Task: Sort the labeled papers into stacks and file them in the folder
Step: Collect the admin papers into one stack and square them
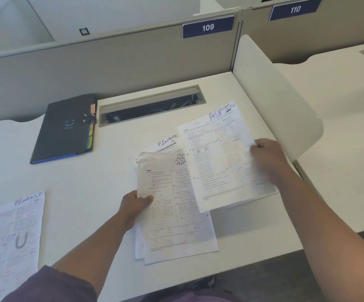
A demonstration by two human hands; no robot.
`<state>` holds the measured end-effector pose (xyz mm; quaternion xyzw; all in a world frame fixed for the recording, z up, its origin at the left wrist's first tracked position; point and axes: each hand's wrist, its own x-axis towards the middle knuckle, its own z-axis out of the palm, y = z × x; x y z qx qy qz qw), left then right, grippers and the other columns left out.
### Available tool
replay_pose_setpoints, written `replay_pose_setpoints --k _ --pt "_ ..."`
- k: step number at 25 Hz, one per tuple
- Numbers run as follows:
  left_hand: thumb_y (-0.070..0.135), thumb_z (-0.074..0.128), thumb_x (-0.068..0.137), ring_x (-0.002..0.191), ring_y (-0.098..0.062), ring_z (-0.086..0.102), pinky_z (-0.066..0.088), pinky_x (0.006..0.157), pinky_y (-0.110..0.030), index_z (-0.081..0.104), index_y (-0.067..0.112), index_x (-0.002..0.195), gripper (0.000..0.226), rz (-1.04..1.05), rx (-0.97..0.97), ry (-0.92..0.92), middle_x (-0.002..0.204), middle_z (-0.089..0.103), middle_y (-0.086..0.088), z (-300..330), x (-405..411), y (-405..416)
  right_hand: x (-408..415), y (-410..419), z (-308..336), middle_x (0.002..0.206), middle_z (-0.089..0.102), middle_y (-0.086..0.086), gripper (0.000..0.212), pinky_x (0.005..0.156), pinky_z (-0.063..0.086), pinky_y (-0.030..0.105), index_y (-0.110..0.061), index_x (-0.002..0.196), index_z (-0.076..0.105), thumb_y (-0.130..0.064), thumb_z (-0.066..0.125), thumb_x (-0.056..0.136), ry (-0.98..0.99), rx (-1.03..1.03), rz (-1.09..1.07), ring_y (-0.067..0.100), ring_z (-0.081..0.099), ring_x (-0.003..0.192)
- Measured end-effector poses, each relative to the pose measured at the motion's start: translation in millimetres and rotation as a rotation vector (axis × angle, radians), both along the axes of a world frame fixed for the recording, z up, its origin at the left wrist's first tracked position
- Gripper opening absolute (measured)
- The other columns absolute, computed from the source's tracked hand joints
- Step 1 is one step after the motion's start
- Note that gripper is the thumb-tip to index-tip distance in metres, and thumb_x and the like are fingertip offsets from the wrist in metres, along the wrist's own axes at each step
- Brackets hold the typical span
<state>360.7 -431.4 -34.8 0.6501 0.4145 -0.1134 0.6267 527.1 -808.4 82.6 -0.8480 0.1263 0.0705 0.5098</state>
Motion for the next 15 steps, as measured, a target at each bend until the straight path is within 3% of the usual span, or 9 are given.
replay_pose_setpoints --k 7,9,12,14,15 --pt "0.027 0.089 0.078 0.086 -0.030 0.079 0.065 0.082 -0.050 0.075 0.014 0.102 0.030 -0.013 0.024 0.001 0.091 0.082 -0.004 3.5 -0.8 -3.2 -72.5 57.5 -50.8 0.091 0.078 0.011 0.009 0.063 0.055 0.030 -0.007 0.095 0.071 -0.003 0.063 0.094 0.461 0.160 0.238 0.024 0.073 0.078" --pt "0.037 0.085 0.080 0.086 -0.029 0.079 0.064 0.082 -0.048 0.075 0.016 0.101 0.031 0.017 0.009 0.001 0.097 0.082 -0.006 4.9 0.0 -4.3 -84.9 68.6 -59.7 0.091 0.079 0.010 0.010 0.066 0.061 0.036 -0.005 0.096 0.071 -0.001 0.062 0.093 0.468 0.185 0.232 0.025 0.075 0.082" --pt "0.051 0.060 0.101 0.100 -0.032 0.075 0.057 0.097 -0.053 0.075 0.017 0.108 0.037 0.085 -0.012 0.020 0.108 0.080 -0.006 6.3 1.3 -5.0 -93.3 81.4 -65.0 0.090 0.079 0.006 0.012 0.066 0.062 0.037 -0.008 0.092 0.073 -0.001 0.064 0.091 0.433 0.208 0.226 0.024 0.076 0.084" --pt "0.061 0.067 0.094 0.096 -0.028 0.077 0.059 0.092 -0.048 0.075 0.019 0.107 0.044 0.073 -0.026 0.008 0.102 0.081 -0.001 10.0 1.4 -5.7 -95.9 87.9 -65.7 0.091 0.079 0.003 0.013 0.064 0.059 0.032 -0.011 0.090 0.073 -0.001 0.065 0.090 0.423 0.204 0.248 0.022 0.077 0.086" --pt "0.057 0.076 0.089 0.091 -0.027 0.079 0.061 0.085 -0.045 0.075 0.019 0.106 0.041 0.051 -0.022 -0.001 0.100 0.082 0.000 10.7 1.1 -5.4 -97.0 90.7 -67.0 0.092 0.079 0.002 0.012 0.067 0.060 0.033 -0.011 0.089 0.073 -0.001 0.066 0.090 0.423 0.200 0.261 0.022 0.077 0.088"
